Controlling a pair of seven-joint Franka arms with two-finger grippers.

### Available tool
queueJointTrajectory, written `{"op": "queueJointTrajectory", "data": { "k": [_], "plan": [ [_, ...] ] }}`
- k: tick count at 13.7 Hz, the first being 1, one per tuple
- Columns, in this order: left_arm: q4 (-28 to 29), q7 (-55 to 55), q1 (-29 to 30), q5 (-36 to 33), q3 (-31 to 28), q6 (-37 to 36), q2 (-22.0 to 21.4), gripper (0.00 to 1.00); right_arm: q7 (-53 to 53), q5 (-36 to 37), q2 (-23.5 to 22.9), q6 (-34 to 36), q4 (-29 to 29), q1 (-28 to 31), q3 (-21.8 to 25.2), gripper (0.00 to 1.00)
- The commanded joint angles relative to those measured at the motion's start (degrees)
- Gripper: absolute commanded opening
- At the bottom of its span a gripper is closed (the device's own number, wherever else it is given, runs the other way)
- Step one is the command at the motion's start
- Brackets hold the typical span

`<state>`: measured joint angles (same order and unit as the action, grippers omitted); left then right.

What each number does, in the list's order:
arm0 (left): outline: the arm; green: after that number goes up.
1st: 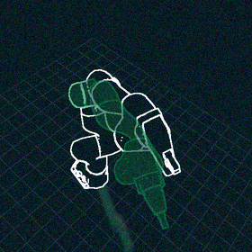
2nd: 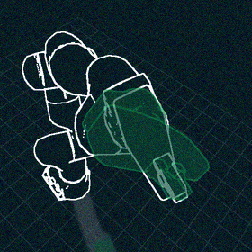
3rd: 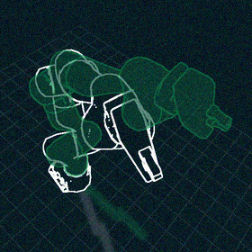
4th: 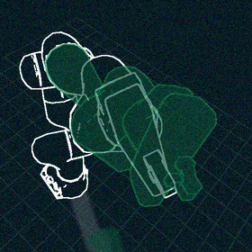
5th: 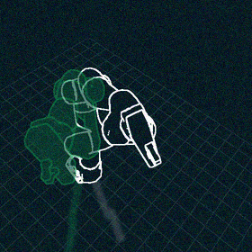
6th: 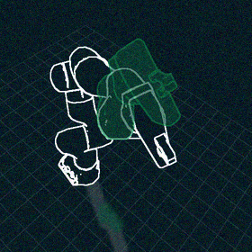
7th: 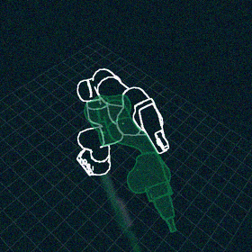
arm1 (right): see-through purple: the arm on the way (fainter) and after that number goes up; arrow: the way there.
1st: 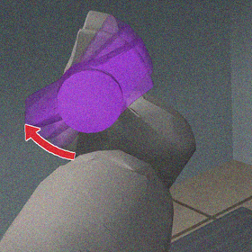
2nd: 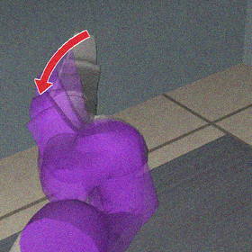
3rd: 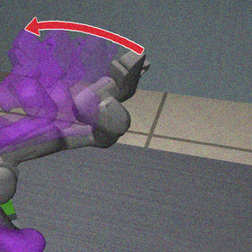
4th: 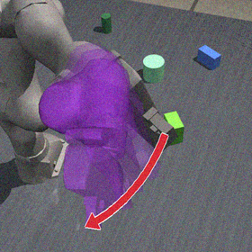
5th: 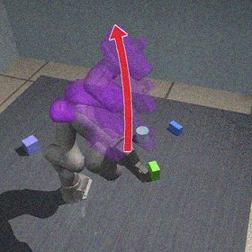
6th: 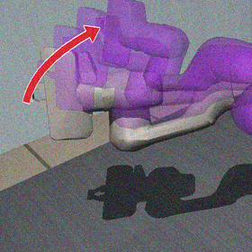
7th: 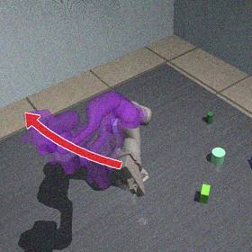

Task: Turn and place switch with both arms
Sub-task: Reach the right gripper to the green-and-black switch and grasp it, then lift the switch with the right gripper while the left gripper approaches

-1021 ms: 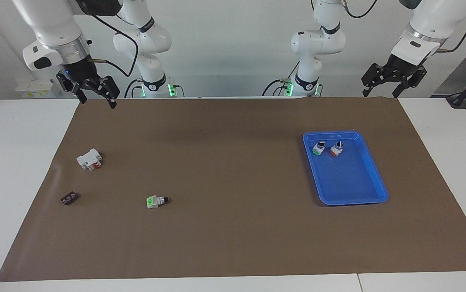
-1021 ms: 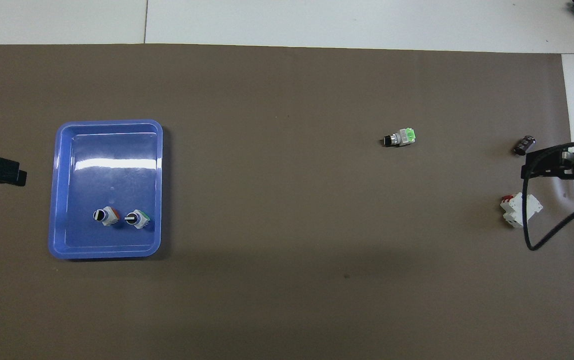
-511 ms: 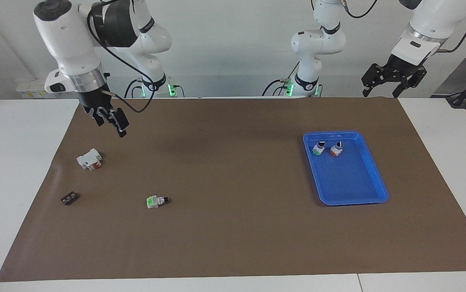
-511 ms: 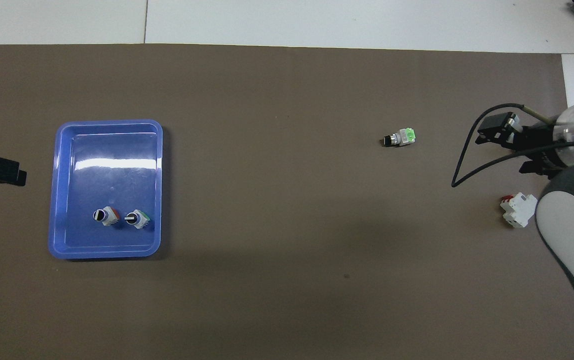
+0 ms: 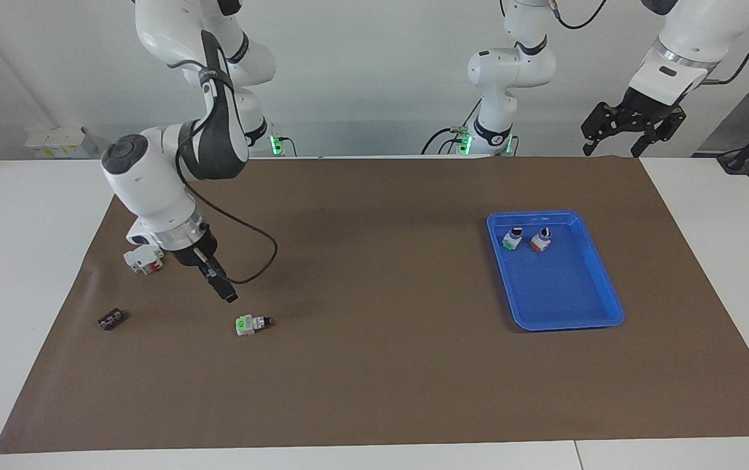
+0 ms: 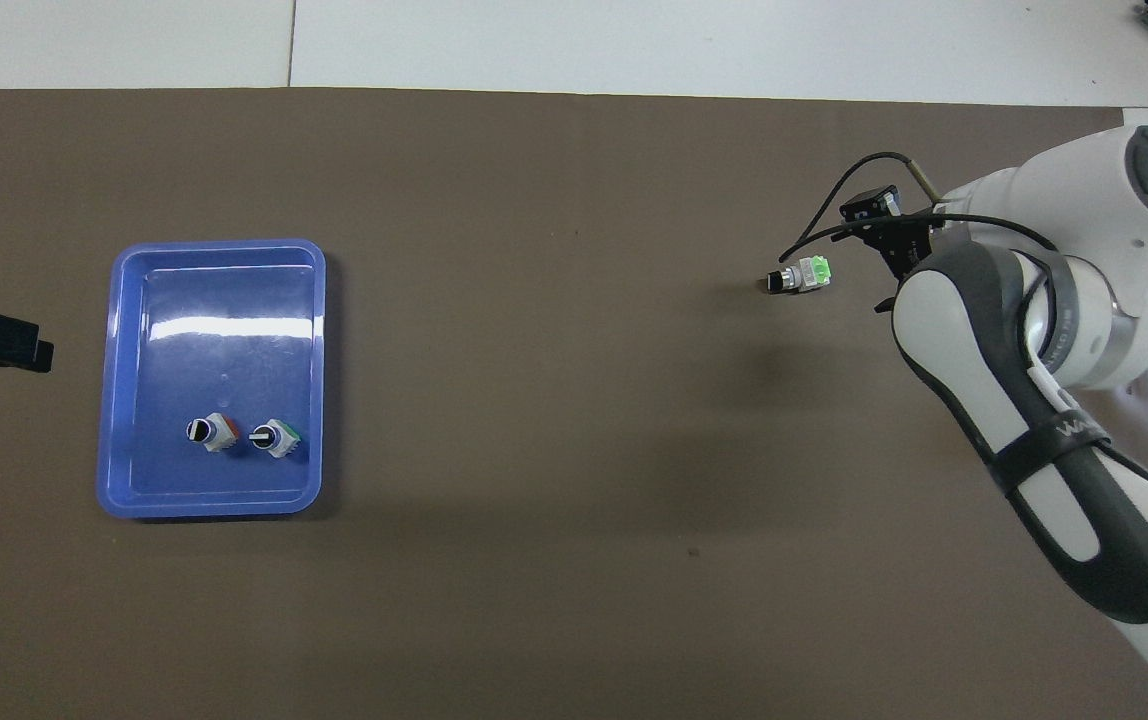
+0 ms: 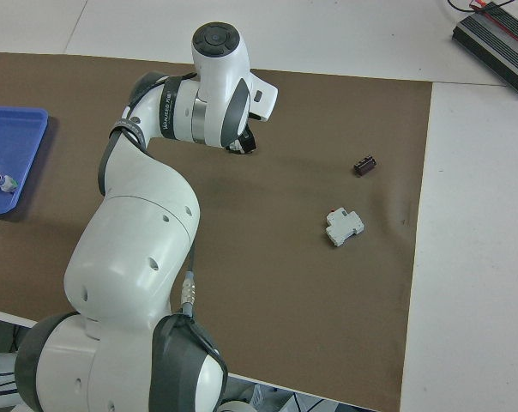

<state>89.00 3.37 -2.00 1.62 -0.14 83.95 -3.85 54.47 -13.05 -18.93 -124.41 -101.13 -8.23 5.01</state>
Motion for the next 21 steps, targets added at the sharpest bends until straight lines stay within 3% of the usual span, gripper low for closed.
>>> {"op": "queueJointTrajectory", "data": {
  "k": [1, 4, 8, 13, 14, 15, 16, 18, 21],
  "plan": [
    [1.7, 0.1, -0.3, -0.5, -0.3, 0.3, -1.5, 1.00, 2.7, -1.9, -4.9, -0.2, 2.3, 0.1, 0.0, 1.00],
    [1.7, 0.1, -0.3, -0.5, -0.3, 0.3, -1.5, 1.00, 3.8, -2.9, -9.6, -1.3, 7.2, 0.0, -0.1, 1.00],
    [1.7, 0.1, -0.3, -0.5, -0.3, 0.3, -1.5, 1.00, 3.6, -6.3, -13.2, -5.5, 7.5, -0.1, -0.1, 1.00],
    [1.7, 0.2, -0.5, -0.5, -0.1, 0.2, -1.5, 1.00, 3.2, -8.0, -14.0, -6.8, 6.9, -0.3, -0.2, 1.00],
    [1.6, 0.0, -1.0, -0.5, -0.2, 0.3, -1.5, 1.00, 2.8, -8.0, -14.0, -6.9, 6.5, -0.3, -0.2, 0.96],
    [1.7, 0.0, -1.2, -0.5, -0.1, 0.2, -1.5, 1.00, 0.5, -8.2, -14.0, -6.9, 5.9, 0.1, -0.2, 0.55],
    [1.7, -0.1, -1.2, -0.5, -0.1, 0.3, -1.5, 1.00, -0.5, -8.5, -14.0, -7.4, 5.3, -0.5, -0.2, 0.01],
    [1.8, -0.4, -1.2, -0.5, 0.0, 0.2, -1.6, 1.00, -3.3, -8.6, -13.9, -7.6, 4.2, -0.7, -0.2, 0.00],
    [6.9, 0.4, -2.6, -0.5, 2.2, 4.1, -3.9, 1.00, -4.0, -9.6, -13.2, -5.5, 5.6, -1.4, -0.3, 0.00]
  ]
}}
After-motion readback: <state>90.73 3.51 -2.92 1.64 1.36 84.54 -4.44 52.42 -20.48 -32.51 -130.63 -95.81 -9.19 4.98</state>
